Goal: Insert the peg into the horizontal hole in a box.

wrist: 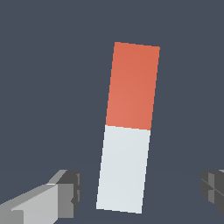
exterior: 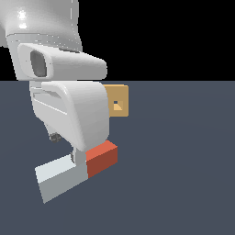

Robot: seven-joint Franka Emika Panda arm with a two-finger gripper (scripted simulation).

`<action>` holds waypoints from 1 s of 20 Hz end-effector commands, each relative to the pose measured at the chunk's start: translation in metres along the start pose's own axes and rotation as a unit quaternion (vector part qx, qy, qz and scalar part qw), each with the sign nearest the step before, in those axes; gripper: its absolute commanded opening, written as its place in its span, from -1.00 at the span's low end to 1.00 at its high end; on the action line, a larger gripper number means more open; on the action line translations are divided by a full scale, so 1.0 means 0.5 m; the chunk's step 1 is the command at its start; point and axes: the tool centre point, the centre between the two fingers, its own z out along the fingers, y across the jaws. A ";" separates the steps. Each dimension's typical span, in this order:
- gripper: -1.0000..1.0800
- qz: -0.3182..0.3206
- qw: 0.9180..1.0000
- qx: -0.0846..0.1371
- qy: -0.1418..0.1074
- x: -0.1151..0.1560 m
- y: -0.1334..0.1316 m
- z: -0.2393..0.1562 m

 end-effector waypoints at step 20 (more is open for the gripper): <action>0.92 0.057 0.998 0.001 0.000 -0.039 -0.021 0.047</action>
